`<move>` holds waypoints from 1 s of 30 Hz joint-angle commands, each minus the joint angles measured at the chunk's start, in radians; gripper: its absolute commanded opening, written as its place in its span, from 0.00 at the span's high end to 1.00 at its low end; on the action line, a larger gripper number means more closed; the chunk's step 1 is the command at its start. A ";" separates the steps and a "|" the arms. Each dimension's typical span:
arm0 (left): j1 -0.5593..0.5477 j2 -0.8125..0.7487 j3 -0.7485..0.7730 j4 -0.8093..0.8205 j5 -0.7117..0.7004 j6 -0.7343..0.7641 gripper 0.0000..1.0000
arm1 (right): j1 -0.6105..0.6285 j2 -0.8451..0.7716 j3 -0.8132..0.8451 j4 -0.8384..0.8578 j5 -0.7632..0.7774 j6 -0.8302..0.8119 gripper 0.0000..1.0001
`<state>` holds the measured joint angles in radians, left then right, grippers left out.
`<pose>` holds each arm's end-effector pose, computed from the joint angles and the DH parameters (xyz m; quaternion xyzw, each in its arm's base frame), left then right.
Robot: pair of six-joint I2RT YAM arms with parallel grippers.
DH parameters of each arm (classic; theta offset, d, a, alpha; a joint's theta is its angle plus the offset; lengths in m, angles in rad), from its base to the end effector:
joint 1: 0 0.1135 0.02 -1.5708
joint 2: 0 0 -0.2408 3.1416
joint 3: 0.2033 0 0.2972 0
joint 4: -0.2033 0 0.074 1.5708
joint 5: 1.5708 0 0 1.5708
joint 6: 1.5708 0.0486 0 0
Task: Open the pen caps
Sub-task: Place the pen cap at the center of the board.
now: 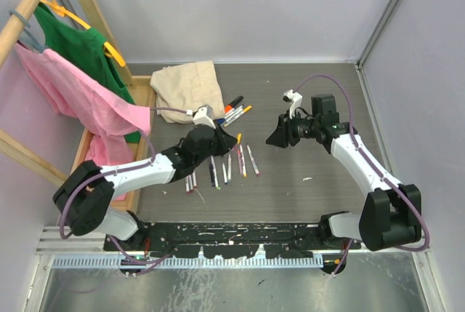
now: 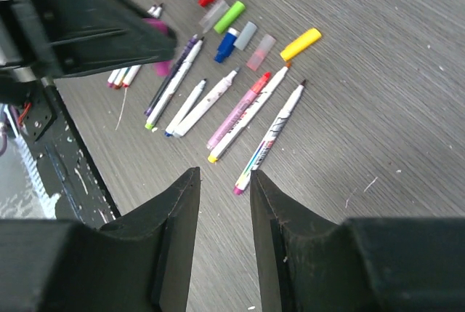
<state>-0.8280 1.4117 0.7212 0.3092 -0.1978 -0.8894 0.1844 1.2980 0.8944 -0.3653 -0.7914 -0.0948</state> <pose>0.2488 -0.2568 0.1669 -0.0806 0.8222 -0.3686 0.4262 0.3123 0.0934 0.2111 -0.2672 0.8204 0.3707 0.3439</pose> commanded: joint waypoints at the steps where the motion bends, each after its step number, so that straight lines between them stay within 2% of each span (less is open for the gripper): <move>1: -0.019 0.076 0.150 -0.226 -0.106 0.019 1.00 | -0.008 -0.068 0.043 -0.026 -0.082 -0.096 0.60; 6: -0.032 0.190 0.291 -0.395 -0.120 0.033 1.00 | -0.017 -0.071 0.041 -0.033 -0.086 -0.101 0.60; 18: -0.045 0.368 0.511 -0.514 -0.174 0.102 1.00 | -0.027 -0.078 0.042 -0.033 -0.078 -0.097 0.60; 24: -0.045 0.451 0.602 -0.519 -0.174 0.132 0.99 | -0.037 -0.093 0.033 -0.018 -0.073 -0.082 0.59; 30: -0.040 0.572 0.748 -0.592 -0.204 0.166 0.98 | -0.047 -0.097 0.031 -0.016 -0.067 -0.079 0.59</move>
<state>-0.8703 1.9331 1.3693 -0.2321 -0.3561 -0.7647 0.1459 1.2369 0.8944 -0.4129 -0.8509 -0.1799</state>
